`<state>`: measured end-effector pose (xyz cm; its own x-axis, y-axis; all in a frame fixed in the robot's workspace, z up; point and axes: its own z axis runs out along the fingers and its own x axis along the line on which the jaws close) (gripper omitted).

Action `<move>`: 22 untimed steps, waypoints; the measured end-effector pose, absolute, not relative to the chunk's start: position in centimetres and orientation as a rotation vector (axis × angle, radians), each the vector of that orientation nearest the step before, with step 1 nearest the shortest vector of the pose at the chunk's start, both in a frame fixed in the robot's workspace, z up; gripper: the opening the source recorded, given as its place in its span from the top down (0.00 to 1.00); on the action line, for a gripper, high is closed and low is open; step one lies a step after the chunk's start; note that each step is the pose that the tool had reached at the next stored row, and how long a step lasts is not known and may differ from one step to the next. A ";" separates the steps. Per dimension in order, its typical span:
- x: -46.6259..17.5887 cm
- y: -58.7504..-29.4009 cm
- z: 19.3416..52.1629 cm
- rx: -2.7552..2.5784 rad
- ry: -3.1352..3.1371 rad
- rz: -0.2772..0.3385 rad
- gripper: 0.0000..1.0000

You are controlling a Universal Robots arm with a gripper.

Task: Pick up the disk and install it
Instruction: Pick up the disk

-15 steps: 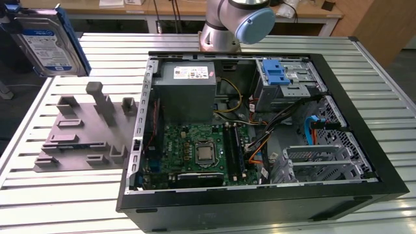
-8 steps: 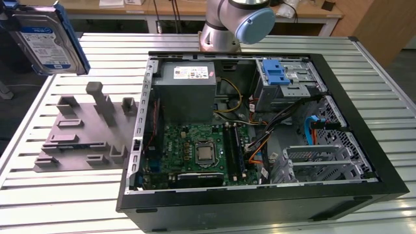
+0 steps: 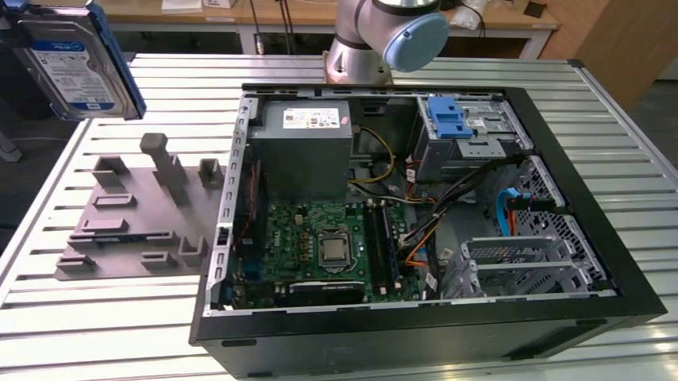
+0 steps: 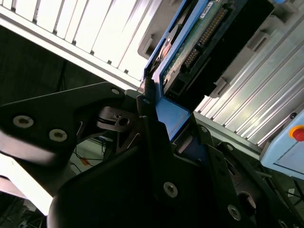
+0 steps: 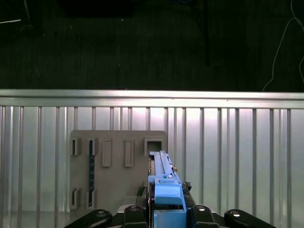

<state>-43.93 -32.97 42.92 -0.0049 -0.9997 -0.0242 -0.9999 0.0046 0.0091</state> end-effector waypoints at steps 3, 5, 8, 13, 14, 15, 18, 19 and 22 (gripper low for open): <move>-43.9 -33.0 43.0 -2.208 2.219 0.037 0.64; -43.9 -33.0 43.2 -2.208 2.219 0.037 0.64; -43.9 -33.0 43.4 -2.209 2.219 0.037 0.64; -43.9 -33.0 43.9 -2.208 2.219 0.037 0.64; -43.9 -33.0 44.0 -2.208 2.219 0.037 0.64; -43.9 -32.9 44.0 -2.208 2.219 0.037 0.64; -43.9 -32.9 44.4 -2.208 2.219 0.037 0.64; -43.9 -32.9 44.6 -2.208 2.219 0.037 0.64; -43.9 -33.0 45.3 -2.208 2.219 0.037 0.64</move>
